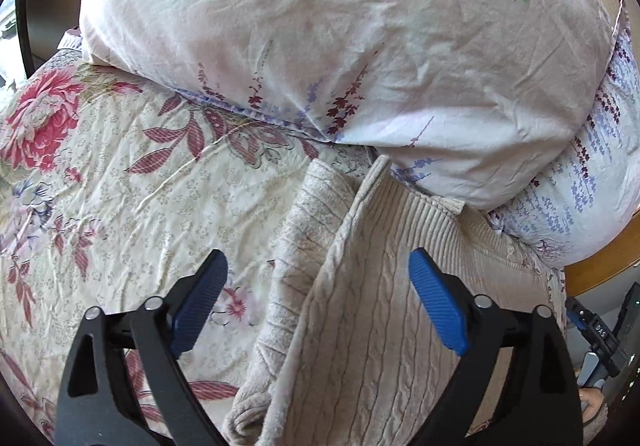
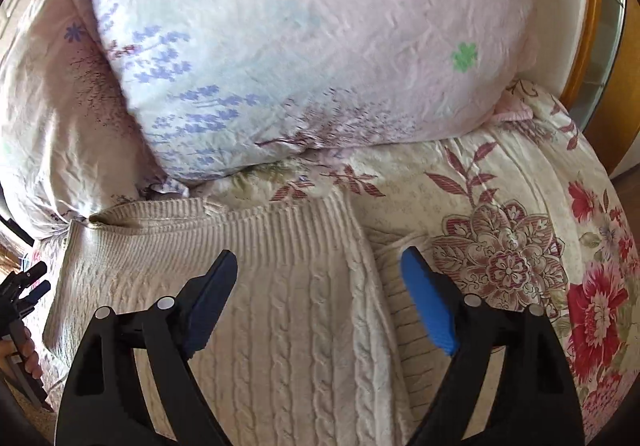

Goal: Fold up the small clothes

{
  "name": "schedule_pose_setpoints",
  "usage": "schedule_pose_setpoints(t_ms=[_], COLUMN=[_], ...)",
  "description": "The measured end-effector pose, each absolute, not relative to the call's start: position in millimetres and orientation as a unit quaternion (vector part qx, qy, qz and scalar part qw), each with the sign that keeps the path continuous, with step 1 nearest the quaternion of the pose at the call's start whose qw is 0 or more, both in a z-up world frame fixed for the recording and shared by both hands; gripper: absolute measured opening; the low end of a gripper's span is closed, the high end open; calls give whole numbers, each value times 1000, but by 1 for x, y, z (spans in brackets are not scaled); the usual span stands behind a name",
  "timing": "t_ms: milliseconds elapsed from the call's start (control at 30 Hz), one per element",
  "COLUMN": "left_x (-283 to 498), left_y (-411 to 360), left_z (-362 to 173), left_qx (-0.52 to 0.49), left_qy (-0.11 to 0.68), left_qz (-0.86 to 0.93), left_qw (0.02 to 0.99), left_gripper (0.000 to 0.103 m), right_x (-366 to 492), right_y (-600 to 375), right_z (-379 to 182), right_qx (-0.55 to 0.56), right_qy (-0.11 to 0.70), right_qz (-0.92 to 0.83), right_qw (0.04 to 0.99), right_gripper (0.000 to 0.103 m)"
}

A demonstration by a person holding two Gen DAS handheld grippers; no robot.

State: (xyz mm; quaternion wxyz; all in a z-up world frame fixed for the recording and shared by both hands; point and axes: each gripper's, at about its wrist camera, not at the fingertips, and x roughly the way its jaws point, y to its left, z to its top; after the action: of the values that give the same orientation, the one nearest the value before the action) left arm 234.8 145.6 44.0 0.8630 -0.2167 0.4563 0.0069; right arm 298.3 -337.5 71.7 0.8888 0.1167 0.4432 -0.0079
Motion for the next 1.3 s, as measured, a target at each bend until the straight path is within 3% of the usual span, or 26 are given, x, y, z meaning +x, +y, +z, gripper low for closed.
schedule_pose_setpoints(t_ms=[67,333,600,767,800,867,933,1000,1133,1300], left_x=[232,228,242,253,255,257,257,252,248,248], left_y=[149,149,130,119,120,121,125,137,141,125], left_z=[42,27,19,17,16,15,14,14,16,41], left_qx=[-200,-194,-172,-177,-192,-210,-232,-266,-312,-364], left_qy=[468,495,508,505,506,502,500,494,483,453], left_qz=[23,14,-8,-21,-32,-29,-31,-42,-62,-126], left_qw=[861,847,844,845,841,838,834,827,816,804], left_gripper=[98,98,89,68,56,51,35,28,20,17], right_x=[297,304,291,288,288,287,287,287,281,277], right_y=[-317,-262,-248,-246,-246,-246,-246,-248,-247,-246], right_z=[74,40,29,17,17,17,18,18,17,17], right_qx=[96,25,27,29,27,28,28,27,25,19], right_qy=[454,563,556,560,558,555,551,547,539,527], right_qz=[-3,-31,-20,-20,-20,-19,-17,-16,-16,-15], right_qw=[886,825,830,828,829,831,834,836,842,849], right_gripper=[102,102,102,102,102,102,102,102,102,102])
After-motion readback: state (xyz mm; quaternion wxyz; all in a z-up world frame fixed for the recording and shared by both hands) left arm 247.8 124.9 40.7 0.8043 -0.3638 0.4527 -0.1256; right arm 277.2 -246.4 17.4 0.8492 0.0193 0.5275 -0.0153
